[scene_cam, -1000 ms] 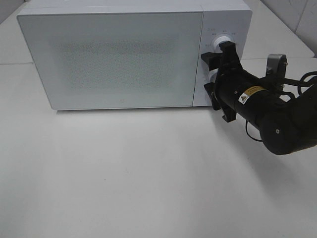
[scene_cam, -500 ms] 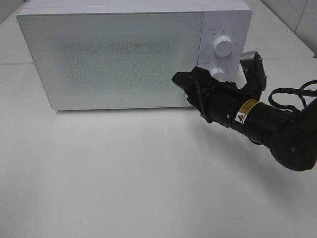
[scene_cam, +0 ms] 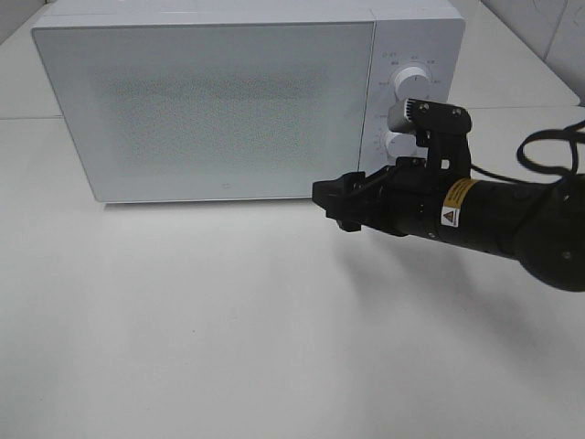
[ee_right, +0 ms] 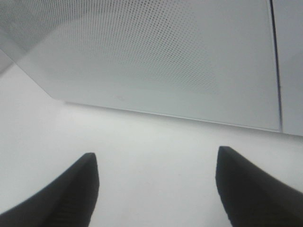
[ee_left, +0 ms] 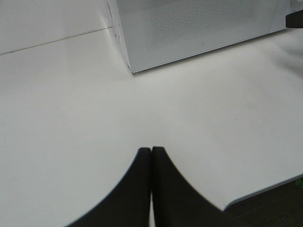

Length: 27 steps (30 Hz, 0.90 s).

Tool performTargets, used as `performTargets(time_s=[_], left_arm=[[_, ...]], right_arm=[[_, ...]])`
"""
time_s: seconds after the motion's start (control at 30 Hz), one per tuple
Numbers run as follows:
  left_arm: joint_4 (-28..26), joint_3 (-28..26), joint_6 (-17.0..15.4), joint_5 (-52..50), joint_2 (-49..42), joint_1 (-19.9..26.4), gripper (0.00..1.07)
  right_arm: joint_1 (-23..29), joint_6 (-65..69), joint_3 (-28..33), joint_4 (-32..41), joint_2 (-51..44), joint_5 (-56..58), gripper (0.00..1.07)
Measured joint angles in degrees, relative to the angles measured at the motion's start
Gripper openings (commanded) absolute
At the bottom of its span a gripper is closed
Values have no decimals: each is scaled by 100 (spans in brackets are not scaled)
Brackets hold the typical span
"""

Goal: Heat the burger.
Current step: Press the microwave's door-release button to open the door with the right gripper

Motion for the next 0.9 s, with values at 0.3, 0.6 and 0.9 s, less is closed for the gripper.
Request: performTargets(time_s=[0.3, 0.6, 0.9], left_arm=[[0, 0, 0, 0, 0, 0, 0], [0, 0, 0, 0, 0, 0, 0], [0, 0, 0, 0, 0, 0, 0]], right_arm=[[0, -1003, -802, -23, -968, 4183, 63], [-596, -1060, -1822, 435, -1054, 6366, 63], [-1862, -1725, -2126, 1736, -1375, 7466, 63]])
